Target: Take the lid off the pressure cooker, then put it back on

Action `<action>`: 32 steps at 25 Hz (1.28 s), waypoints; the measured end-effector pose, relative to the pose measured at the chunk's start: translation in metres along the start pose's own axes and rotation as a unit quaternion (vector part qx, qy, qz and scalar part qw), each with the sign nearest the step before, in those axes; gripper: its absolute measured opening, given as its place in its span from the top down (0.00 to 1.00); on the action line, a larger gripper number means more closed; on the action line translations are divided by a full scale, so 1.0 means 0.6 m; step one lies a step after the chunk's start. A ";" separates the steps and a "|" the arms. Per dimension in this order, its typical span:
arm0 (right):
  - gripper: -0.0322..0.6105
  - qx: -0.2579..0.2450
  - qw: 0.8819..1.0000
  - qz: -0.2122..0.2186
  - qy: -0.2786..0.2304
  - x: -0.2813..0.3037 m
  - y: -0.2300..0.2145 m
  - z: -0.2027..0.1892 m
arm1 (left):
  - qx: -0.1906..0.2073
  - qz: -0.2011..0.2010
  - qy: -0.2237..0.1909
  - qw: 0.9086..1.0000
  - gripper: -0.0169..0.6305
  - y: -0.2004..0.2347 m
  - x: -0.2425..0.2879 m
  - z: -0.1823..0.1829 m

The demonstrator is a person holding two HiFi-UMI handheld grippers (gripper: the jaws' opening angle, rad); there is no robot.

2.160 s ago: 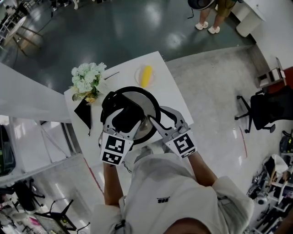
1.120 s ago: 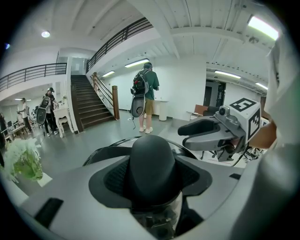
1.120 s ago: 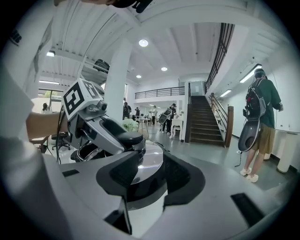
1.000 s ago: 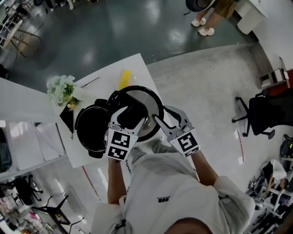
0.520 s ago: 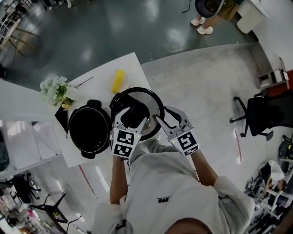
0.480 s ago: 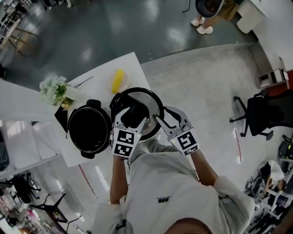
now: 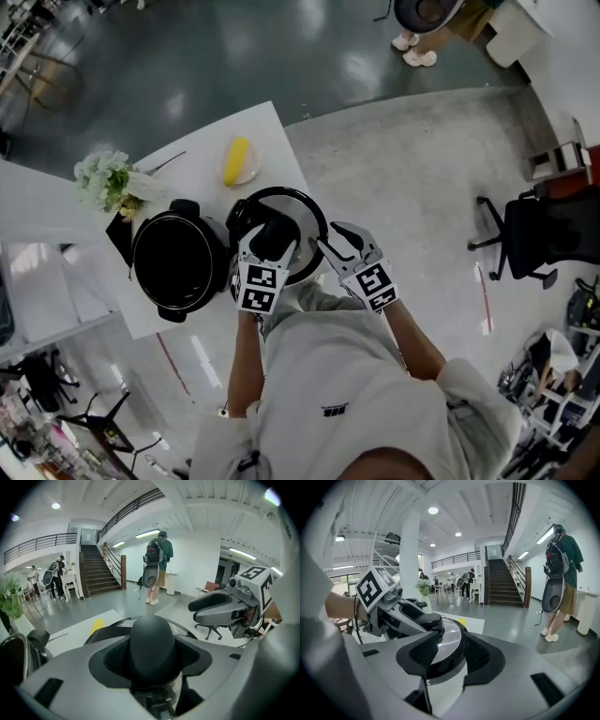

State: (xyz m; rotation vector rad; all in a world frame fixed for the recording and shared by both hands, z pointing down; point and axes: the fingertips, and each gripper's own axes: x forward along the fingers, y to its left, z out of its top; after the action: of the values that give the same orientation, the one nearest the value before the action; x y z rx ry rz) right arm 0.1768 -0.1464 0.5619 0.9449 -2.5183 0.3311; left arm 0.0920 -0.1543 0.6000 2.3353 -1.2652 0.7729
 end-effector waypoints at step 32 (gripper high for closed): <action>0.69 0.011 0.998 0.010 0.065 0.045 -0.017 -0.151 | -0.053 0.037 0.046 0.997 0.53 0.004 0.127 -0.161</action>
State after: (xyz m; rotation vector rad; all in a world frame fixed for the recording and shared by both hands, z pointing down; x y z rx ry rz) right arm 0.1929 -0.1364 0.6551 0.8788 -2.4117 0.4124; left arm 0.0963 -0.1509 0.7229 2.1557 -1.3253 0.8075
